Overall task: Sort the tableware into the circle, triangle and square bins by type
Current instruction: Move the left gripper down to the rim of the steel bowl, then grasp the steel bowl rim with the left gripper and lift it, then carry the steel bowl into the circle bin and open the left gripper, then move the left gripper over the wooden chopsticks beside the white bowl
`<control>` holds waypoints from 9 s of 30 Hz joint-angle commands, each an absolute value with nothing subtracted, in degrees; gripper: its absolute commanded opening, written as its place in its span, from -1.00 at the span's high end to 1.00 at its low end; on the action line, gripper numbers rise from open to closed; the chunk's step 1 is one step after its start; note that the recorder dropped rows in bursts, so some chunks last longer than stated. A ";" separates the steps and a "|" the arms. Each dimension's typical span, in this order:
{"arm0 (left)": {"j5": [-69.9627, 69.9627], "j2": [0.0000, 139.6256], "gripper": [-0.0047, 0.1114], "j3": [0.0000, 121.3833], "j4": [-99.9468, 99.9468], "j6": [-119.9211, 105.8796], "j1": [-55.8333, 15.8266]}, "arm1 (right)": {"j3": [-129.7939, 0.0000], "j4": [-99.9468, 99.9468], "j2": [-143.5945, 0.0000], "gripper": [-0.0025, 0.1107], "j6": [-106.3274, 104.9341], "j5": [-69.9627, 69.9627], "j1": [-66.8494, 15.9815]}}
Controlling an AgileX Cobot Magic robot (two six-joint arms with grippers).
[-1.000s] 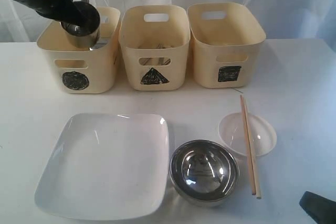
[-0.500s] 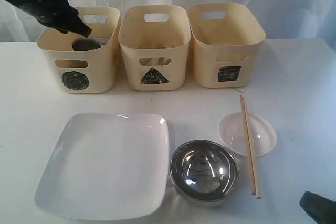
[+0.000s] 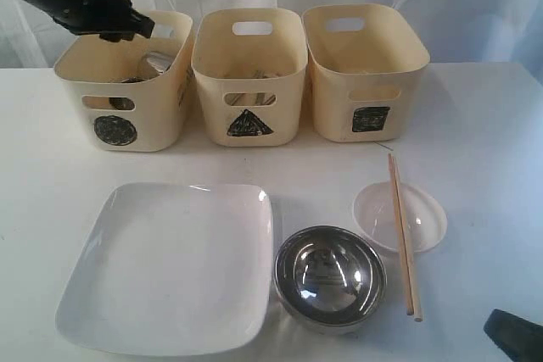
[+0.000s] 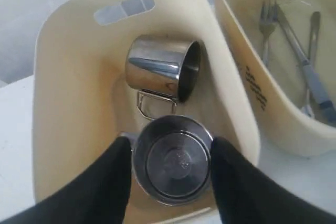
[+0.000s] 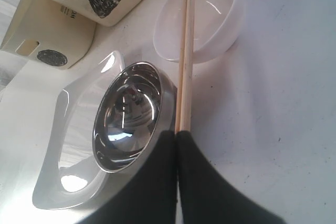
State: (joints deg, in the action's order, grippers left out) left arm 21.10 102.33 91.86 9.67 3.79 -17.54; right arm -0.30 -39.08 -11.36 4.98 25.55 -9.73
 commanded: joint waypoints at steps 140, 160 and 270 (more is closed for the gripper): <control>3.73 109.62 0.92 88.60 45.40 54.35 -13.11 | 0.00 -38.78 -10.99 0.96 5.02 25.27 -9.94; 8.27 109.74 0.62 88.60 45.88 52.10 -13.11 | 0.00 -38.78 -10.99 0.96 5.02 25.27 -9.94; 21.07 116.89 -0.10 90.62 -54.74 -25.43 -50.00 | 0.00 -38.91 -10.99 0.96 5.02 25.27 -9.94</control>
State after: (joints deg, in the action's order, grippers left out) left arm 20.66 116.17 89.19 -53.10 -24.64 -49.60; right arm -0.30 -39.08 -11.36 4.98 25.55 -9.73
